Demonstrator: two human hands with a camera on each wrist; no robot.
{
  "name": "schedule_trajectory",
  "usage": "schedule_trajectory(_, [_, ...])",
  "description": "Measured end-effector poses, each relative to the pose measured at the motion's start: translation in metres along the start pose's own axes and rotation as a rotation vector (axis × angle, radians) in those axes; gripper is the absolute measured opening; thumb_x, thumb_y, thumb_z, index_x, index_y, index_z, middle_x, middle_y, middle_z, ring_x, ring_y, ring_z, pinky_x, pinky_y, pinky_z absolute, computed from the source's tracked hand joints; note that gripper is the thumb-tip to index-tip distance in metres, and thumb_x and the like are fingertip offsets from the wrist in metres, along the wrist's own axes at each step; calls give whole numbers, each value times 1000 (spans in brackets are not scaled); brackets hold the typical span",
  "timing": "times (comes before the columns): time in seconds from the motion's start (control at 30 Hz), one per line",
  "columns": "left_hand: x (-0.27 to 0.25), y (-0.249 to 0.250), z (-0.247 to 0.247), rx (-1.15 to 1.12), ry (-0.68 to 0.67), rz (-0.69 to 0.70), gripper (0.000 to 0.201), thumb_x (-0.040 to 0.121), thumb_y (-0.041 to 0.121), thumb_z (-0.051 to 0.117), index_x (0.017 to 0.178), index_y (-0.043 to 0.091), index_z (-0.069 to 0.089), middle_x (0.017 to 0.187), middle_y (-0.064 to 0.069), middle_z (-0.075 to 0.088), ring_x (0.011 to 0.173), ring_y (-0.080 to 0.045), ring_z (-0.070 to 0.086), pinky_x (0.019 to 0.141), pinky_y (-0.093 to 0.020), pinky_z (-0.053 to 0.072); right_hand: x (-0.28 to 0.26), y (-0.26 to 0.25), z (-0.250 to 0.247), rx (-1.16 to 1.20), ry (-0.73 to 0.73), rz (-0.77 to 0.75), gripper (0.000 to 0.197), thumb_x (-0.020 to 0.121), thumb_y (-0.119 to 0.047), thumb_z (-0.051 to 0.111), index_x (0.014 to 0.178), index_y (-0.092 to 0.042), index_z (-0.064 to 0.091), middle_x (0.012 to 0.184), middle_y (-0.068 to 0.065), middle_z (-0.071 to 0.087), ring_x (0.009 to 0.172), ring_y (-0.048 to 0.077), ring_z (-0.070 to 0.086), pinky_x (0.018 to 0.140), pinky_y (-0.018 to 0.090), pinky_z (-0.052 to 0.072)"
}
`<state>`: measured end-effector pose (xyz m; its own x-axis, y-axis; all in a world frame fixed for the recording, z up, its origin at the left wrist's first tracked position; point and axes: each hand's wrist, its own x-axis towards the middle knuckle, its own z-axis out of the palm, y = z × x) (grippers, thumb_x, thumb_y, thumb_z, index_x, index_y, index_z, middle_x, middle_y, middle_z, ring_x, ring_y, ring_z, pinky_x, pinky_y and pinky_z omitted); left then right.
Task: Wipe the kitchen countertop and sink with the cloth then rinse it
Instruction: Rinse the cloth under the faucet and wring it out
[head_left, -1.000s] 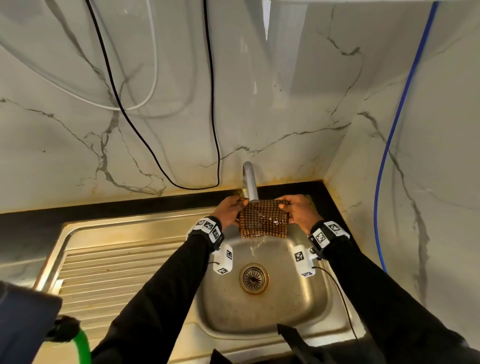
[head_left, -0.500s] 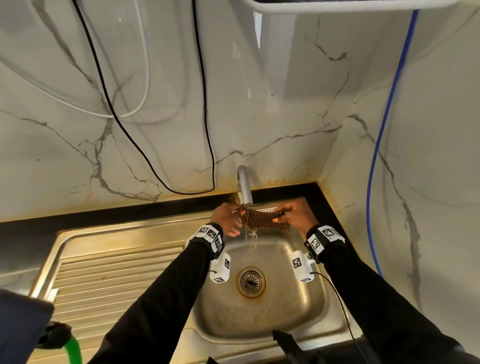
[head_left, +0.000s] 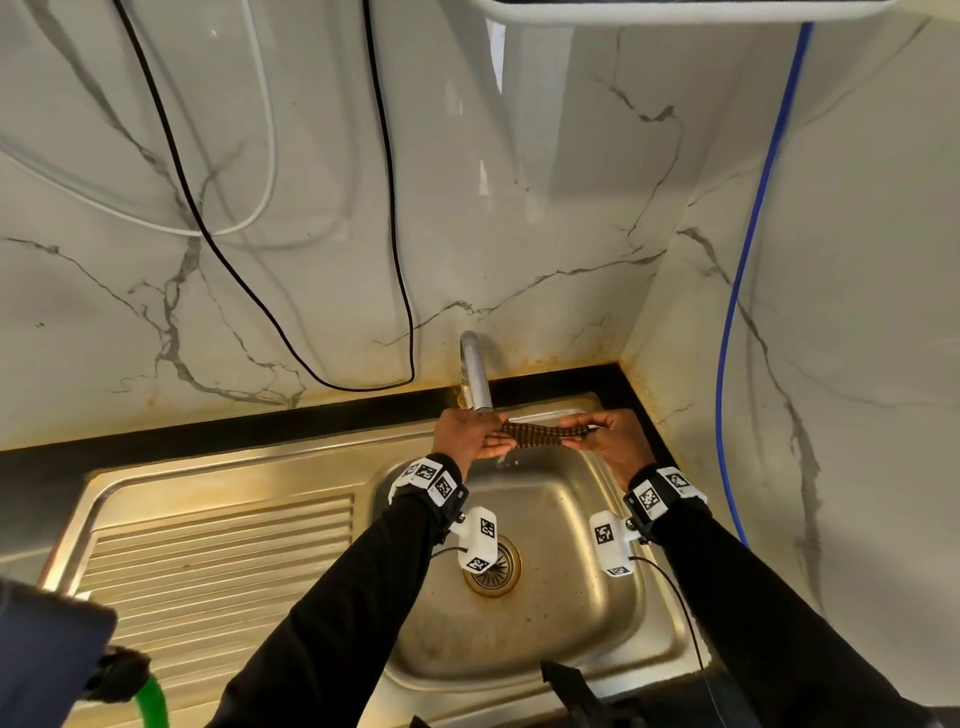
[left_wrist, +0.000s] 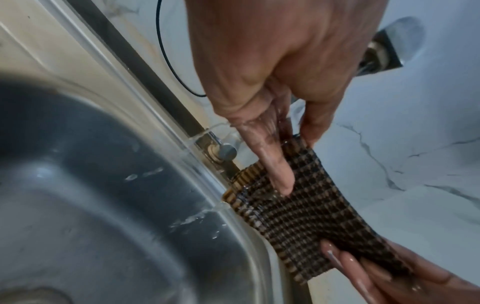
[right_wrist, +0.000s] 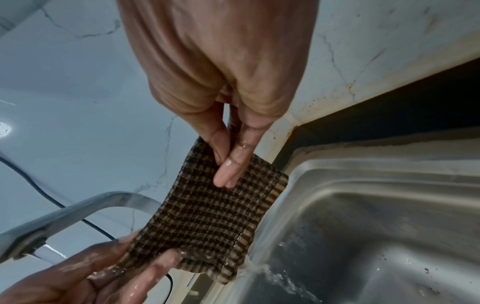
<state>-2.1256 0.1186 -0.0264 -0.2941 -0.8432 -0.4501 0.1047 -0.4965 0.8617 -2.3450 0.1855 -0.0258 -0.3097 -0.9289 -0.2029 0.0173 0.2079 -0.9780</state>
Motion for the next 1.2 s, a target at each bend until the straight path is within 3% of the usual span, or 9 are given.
schedule_trajectory(0.13, [-4, -10, -2, -89, 47, 28, 13, 90, -7, 69, 102, -13, 71, 97, -27, 75, 85, -39, 77, 70, -35, 65, -4, 7, -2, 90, -35, -26, 29, 77, 23, 68, 105, 13, 71, 106, 29, 72, 99, 35, 71, 81, 30, 62])
schedule_trajectory(0.3, [-11, -3, -30, -66, 80, 72, 15, 92, -6, 68, 105, -12, 72, 100, -26, 76, 92, -40, 76, 74, -36, 65, -2, 8, 20, 69, -135, -168, 32, 78, 18, 72, 109, 11, 71, 110, 22, 74, 105, 32, 72, 91, 38, 60])
schedule_trajectory(0.4, [-16, 1, -53, -75, 111, 92, 16, 92, -6, 67, 106, -12, 72, 100, -25, 76, 92, -39, 76, 69, -31, 65, -2, 9, 43, 60, -151, -138, 31, 80, 16, 71, 109, 9, 72, 108, 19, 76, 104, 31, 73, 92, 40, 59])
schedule_trajectory(0.53, [-22, 2, -82, -111, 168, 67, 18, 91, -4, 68, 107, -12, 72, 100, -25, 76, 91, -39, 76, 67, -30, 65, 0, 9, 72, 5, -193, -130, 29, 80, 16, 71, 106, 4, 76, 104, 12, 78, 104, 25, 74, 92, 37, 59])
schedule_trajectory(0.67, [-27, 3, -104, -131, 213, 69, 18, 91, -5, 68, 107, -13, 71, 100, -26, 76, 92, -40, 76, 68, -31, 65, 1, 5, 94, -11, -237, -104, 30, 81, 18, 69, 108, 6, 73, 104, 11, 77, 100, 18, 74, 85, 26, 59])
schedule_trajectory(0.8, [-30, 4, -117, -130, 221, 71, 17, 92, -4, 67, 107, -11, 72, 100, -25, 76, 93, -39, 76, 69, -31, 65, 3, 7, 108, -66, -253, -89, 30, 82, 14, 72, 109, 1, 75, 110, 10, 77, 108, 21, 72, 94, 32, 58])
schedule_trajectory(0.97, [-27, 4, -112, -104, 225, 63, 16, 93, 0, 68, 106, -7, 74, 98, -21, 77, 90, -37, 77, 69, -30, 65, 4, 8, 106, -107, -223, -79, 31, 83, 10, 73, 111, -3, 76, 110, 6, 77, 109, 19, 72, 97, 35, 57])
schedule_trajectory(1.1, [-20, 5, -94, -105, 189, 41, 15, 94, -1, 67, 106, -4, 75, 98, -23, 77, 89, -38, 77, 66, -28, 64, -1, 6, 88, -102, -163, -86, 31, 84, 12, 71, 112, -2, 76, 106, 7, 78, 102, 15, 73, 93, 30, 59])
schedule_trajectory(1.2, [-15, 6, -76, -77, 143, 25, 14, 94, 0, 67, 106, -4, 74, 97, -24, 76, 88, -38, 76, 64, -28, 64, -2, 10, 65, -81, -151, -104, 33, 83, 15, 69, 112, -1, 75, 109, 7, 78, 106, 16, 73, 96, 31, 57])
